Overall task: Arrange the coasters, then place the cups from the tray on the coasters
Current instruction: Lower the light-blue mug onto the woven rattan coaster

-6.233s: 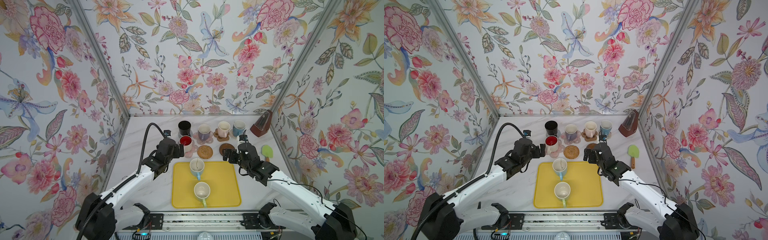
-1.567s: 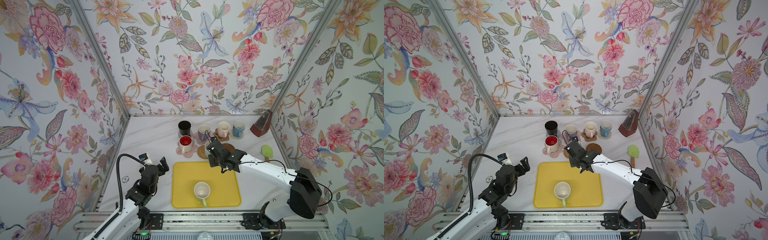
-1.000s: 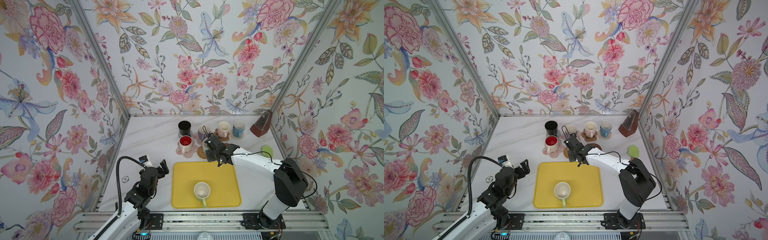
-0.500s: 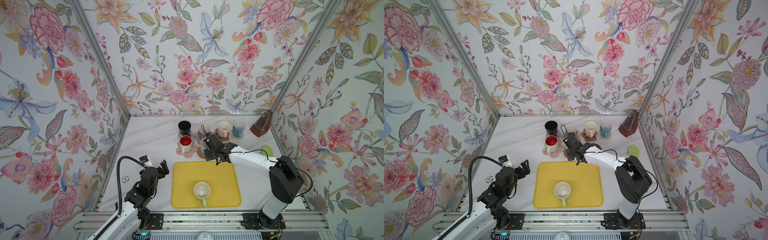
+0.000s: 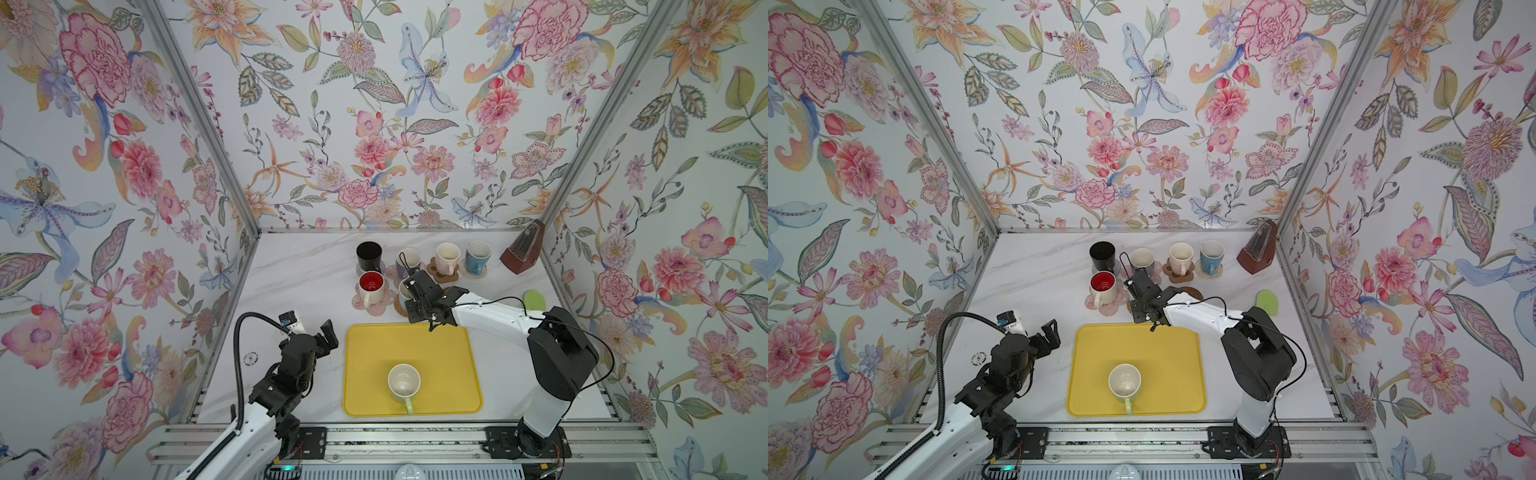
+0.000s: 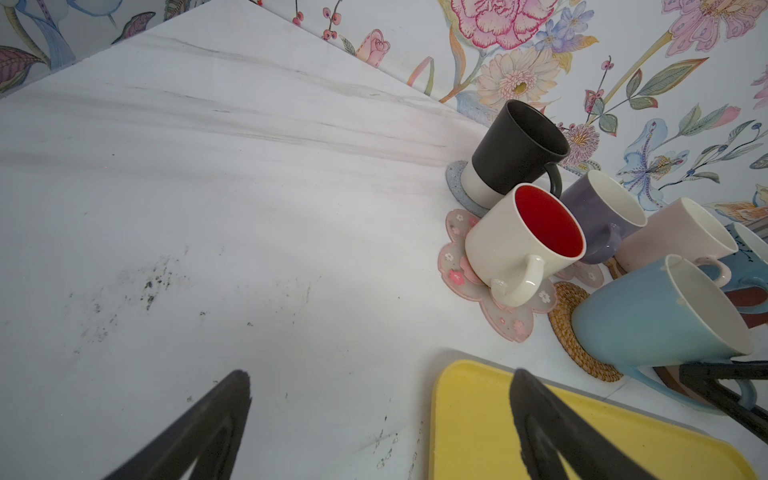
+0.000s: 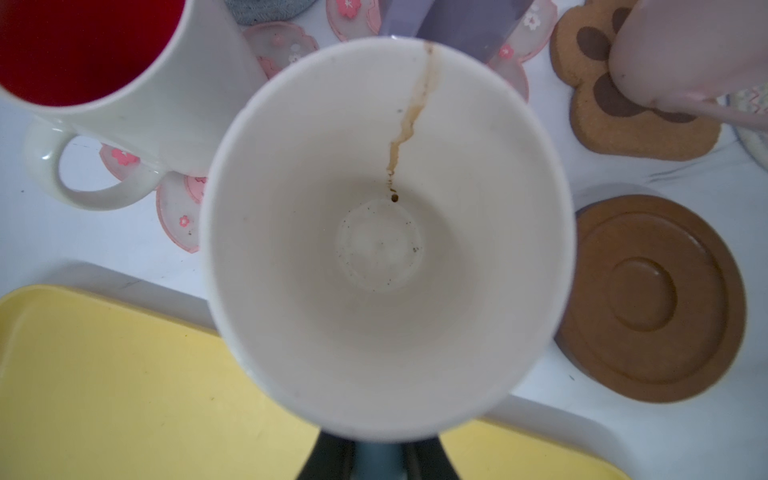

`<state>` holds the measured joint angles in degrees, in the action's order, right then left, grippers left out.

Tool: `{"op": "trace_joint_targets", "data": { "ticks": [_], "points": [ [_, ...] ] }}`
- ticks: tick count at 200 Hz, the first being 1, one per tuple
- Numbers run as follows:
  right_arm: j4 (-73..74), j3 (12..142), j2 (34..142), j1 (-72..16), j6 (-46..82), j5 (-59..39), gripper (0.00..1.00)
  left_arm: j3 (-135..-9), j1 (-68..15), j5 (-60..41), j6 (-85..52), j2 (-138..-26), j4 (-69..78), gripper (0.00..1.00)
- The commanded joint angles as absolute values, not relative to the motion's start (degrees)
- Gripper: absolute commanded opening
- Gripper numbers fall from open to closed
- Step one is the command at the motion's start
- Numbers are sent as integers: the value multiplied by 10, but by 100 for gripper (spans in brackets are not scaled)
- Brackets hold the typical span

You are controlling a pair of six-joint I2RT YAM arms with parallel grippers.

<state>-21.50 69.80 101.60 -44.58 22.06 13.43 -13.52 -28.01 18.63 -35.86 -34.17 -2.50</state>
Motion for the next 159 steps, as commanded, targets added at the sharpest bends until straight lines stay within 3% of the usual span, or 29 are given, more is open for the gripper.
{"op": "trace_joint_targets", "data": {
  "ticks": [1,159],
  "points": [
    [-189,700,1013,-442,232,145,0,-131,-275,191,-353,-342,-29,99],
    [-198,668,990,-428,237,154,0,-132,-274,189,-354,-352,-18,99]
  ]
}}
